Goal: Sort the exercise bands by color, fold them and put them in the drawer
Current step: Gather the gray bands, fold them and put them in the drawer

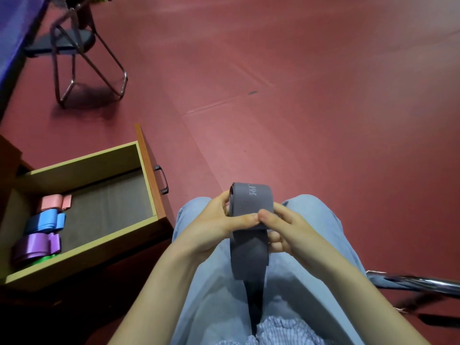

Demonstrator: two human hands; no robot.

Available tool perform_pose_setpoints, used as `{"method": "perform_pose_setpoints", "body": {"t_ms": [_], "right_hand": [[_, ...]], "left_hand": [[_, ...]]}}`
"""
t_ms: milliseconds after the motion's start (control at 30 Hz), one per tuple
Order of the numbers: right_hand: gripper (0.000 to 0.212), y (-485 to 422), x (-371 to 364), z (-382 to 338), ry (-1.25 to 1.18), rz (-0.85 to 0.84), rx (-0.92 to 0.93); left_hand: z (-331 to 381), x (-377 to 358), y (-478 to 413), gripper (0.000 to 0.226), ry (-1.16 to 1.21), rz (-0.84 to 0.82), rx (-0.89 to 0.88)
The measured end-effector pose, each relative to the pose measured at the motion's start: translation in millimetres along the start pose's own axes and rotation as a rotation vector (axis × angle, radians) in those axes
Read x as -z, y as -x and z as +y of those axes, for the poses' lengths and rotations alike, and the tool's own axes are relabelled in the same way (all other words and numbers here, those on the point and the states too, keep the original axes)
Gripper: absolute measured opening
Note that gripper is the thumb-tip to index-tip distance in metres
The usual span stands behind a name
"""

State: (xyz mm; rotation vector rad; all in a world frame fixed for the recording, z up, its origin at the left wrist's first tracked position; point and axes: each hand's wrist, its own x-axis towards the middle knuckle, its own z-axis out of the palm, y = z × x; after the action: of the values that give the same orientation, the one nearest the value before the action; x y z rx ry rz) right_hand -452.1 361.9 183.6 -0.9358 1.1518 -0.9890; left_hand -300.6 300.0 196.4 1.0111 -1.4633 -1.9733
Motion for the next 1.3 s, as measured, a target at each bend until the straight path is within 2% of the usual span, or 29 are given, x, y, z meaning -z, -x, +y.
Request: {"method": "perform_pose_setpoints", "body": {"t_ms": [133,233,367,433,633,833,933,1000,1233,1300], "right_hand": [[0.032,0.3,0.6,-2.7,-0.059,-0.029,0.016],[0.026,-1.1,0.2,-5.8,-0.128,0.018,0.056],[0.029,-9.2,4.6,-11.9,-0.182,0.135,0.166],[0.033,-12.9,7.7,-13.2,-0.182,0.186,0.195],[0.04,-13.7,8.5,-0.5,-0.091,0.262,0.207],[0.044,-8.7,6.7,9.7,-0.081,0.126,0.19],[0.049,-5.8,8.2,9.1,-0.045,0.084,0.159],[0.047,-1.6,8.6,7.7,-0.02,0.061,0.147],[0.052,11.5,4.3,12.7,0.065,0.064,0.189],[0.051,16.2,1.6,12.7,0.015,0.091,0.214]], "left_hand": [[-0.8,0.1,1.8,0.054,-0.049,-0.007,-0.008],[-3.3,-1.0,3.8,0.059,-0.035,-0.026,0.0],[-9.8,-5.2,11.4,0.045,0.024,-0.073,0.174],[-13.5,-7.4,11.8,0.046,0.066,-0.067,0.232],[-14.3,-11.6,8.9,0.047,0.195,0.022,0.26],[-21.6,-11.6,5.3,0.069,0.267,0.049,0.308],[-23.5,-14.1,7.2,0.072,0.402,0.057,0.298],[-24.2,-13.3,8.6,0.075,0.388,0.037,0.273],[-25.1,-15.0,13.0,0.042,0.287,-0.011,0.268],[-26.4,-17.9,12.3,0.036,0.276,-0.028,0.237]]}}
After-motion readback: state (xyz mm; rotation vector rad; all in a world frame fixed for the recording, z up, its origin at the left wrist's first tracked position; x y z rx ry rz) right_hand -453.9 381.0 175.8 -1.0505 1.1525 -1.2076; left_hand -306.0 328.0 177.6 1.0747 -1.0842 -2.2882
